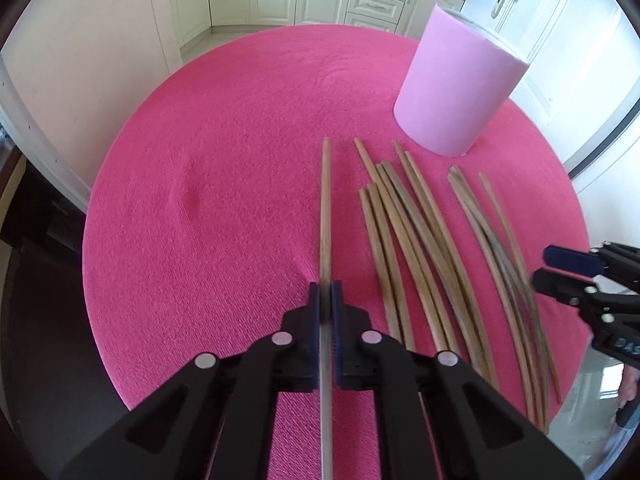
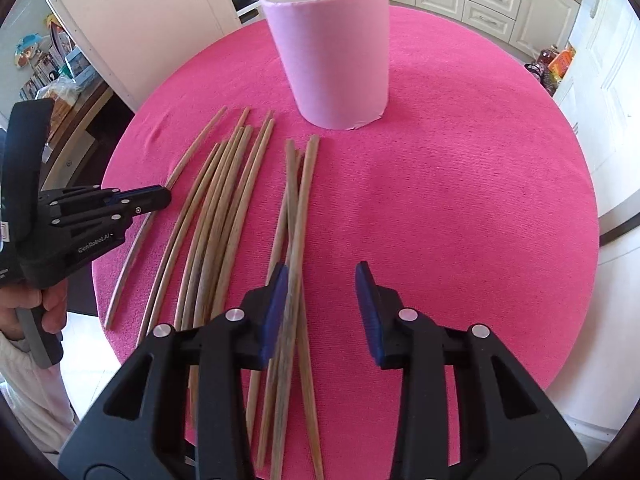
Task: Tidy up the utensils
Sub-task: 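Close the left tool on one chopstick while the right tool closes on another, then lift both held chopsticks upright and carry them over the pink cup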
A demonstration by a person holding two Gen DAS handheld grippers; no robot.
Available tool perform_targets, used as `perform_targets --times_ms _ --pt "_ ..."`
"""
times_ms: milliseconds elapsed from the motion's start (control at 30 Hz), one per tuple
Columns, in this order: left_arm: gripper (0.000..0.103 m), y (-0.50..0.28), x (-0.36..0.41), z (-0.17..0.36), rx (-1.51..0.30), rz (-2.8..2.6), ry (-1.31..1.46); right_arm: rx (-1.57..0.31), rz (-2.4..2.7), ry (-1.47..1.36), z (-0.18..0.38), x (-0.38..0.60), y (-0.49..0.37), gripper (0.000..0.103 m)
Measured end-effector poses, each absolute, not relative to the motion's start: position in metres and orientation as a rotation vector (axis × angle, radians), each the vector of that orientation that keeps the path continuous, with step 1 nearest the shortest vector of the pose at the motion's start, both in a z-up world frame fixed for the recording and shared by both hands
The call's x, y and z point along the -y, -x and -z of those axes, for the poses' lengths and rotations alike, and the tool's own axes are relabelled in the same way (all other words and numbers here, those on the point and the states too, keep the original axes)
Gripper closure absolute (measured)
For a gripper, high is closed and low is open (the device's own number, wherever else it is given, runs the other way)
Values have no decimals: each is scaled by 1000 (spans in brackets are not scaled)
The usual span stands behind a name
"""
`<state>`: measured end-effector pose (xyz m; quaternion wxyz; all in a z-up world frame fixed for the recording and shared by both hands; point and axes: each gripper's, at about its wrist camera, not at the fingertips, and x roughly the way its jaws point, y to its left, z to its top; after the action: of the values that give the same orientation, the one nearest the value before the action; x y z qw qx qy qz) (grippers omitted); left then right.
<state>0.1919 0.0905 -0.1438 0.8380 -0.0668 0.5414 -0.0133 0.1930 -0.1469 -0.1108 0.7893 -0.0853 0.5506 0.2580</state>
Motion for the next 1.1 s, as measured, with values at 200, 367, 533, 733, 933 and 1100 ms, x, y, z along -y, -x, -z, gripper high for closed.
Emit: perform_targets --times_ms 200,367,533,733,933,1100 --pt "97 -177 -90 135 -1093 38 194 -1189 -567 174 117 135 -196 93" --pt "97 -165 -91 120 -1005 52 231 -1154 -562 165 114 129 -194 95" --pt "97 -153 -89 91 -838 107 252 -1066 -586 91 92 142 -189 96" --pt "97 -143 -70 57 -601 192 258 -925 -633 -17 55 161 -184 96" --pt "97 -152 -46 33 -448 274 257 -797 -676 -114 14 176 -194 96" --pt "97 -168 -21 18 -313 288 223 -703 -687 -149 -18 180 -208 96"
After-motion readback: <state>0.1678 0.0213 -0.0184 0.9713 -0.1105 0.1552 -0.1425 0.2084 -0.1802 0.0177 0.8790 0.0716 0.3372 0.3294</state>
